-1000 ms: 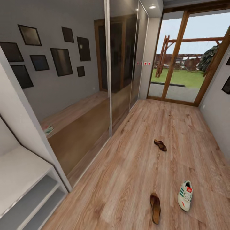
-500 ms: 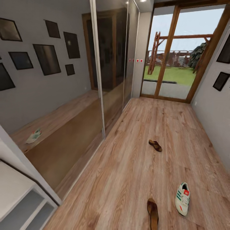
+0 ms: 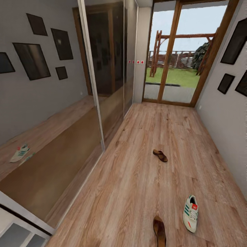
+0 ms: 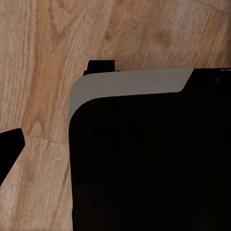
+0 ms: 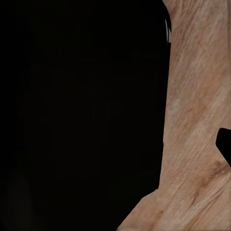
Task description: Pick up the two gym shoes and the two sandals from the corridor floor and place them onto the hallstand (shoe rack) in the corridor, making sure they are on the rack and not on the floor. Arrange them so the two gym shoes are next to each other and the two sandals are next to each other.
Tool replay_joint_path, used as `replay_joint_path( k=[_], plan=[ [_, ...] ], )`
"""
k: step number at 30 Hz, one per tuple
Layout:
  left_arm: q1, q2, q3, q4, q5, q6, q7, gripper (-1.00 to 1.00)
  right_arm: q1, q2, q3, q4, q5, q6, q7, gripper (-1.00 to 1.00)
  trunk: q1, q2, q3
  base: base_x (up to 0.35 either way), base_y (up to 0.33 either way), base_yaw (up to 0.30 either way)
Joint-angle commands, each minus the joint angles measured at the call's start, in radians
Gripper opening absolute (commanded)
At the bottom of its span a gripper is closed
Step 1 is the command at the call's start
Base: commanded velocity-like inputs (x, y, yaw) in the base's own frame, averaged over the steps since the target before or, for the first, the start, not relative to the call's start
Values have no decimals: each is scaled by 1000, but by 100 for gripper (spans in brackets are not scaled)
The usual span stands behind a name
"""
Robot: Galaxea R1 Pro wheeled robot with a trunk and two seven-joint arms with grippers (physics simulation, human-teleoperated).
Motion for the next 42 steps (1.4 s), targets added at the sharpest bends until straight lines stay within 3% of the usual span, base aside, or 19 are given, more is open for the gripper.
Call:
replay_joint_path(
  k=[1,33,38,42],
  plan=[
    [0,0,0,-1,0,1,0,100,0,0,-1,0,0,-2,0,100,0,0,-2,104,-63,-123],
    [0,0,1,-3,3,0,-2,100,0,-3,-1,-14,0,-2,-5,100,0,0,-4,8,-66,-8],
    [-13,1,-2,-42,3,1,-2,100,0,-3,-1,-153,2,8,-8,100,0,0,-4,0,-3,0],
    [-22,2,-4,-176,3,10,-2,100,0,-3,-1,-304,4,14,-9,100,0,0,-4,0,0,0]
  ],
)
